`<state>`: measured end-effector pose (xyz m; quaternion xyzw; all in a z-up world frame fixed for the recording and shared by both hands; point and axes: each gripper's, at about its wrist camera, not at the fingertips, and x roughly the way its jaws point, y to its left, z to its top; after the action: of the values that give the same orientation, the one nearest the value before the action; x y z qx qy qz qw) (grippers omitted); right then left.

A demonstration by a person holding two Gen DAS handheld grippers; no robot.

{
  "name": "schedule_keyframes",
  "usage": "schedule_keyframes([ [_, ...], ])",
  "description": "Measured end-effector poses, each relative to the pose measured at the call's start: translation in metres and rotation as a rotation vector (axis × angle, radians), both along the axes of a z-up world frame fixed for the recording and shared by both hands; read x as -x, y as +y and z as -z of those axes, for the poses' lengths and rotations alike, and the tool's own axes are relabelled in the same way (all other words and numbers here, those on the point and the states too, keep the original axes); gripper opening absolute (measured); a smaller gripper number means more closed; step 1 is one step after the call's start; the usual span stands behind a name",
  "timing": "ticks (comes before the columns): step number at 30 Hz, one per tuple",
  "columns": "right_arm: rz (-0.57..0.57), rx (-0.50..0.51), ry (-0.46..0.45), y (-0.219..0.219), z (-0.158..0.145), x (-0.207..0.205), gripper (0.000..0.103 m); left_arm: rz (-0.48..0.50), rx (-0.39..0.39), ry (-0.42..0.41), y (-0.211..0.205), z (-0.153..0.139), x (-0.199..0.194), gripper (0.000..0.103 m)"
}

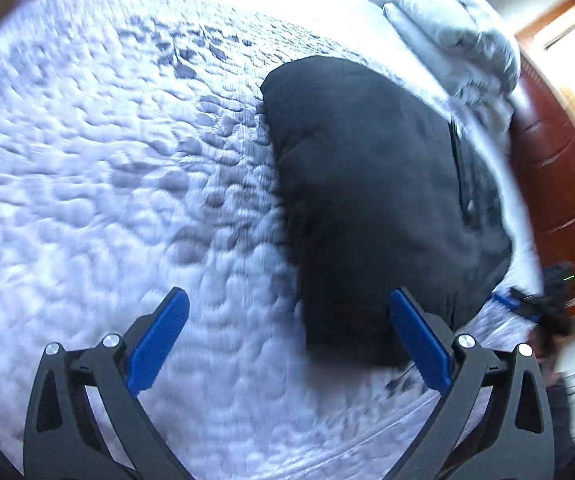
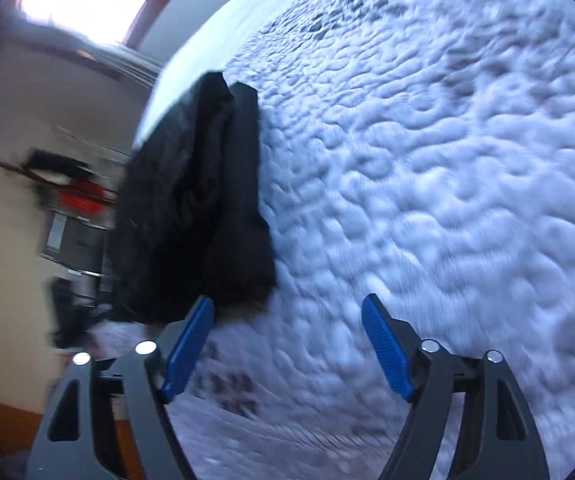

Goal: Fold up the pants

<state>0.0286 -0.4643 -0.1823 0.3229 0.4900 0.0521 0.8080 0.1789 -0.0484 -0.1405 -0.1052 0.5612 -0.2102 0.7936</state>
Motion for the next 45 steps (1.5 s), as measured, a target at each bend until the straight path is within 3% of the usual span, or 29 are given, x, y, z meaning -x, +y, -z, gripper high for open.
schedule_keyframes([
  [5, 0.083, 0.194, 0.029, 0.036, -0.022, 0.027, 0.088, -0.005, -0.143, -0.049, -0.011, -0.012, 0.039, 0.1],
  [11, 0.142, 0.342, 0.019, 0.078, -0.054, 0.038, 0.09, 0.0, -0.104, -0.069, -0.017, -0.028, 0.078, 0.1],
  [29, 0.098, 0.519, -0.105, 0.164, -0.146, 0.091, 0.095, -0.024, -0.122, -0.299, -0.017, -0.125, 0.156, 0.1],
  [34, 0.095, 0.564, -0.136, 0.175, -0.164, 0.1, 0.095, -0.03, -0.161, -0.348, -0.016, -0.144, 0.172, 0.1],
  [45, 0.059, 0.552, -0.201, 0.192, -0.188, 0.117, 0.095, -0.036, -0.191, -0.396, -0.012, -0.166, 0.198, 0.1],
])
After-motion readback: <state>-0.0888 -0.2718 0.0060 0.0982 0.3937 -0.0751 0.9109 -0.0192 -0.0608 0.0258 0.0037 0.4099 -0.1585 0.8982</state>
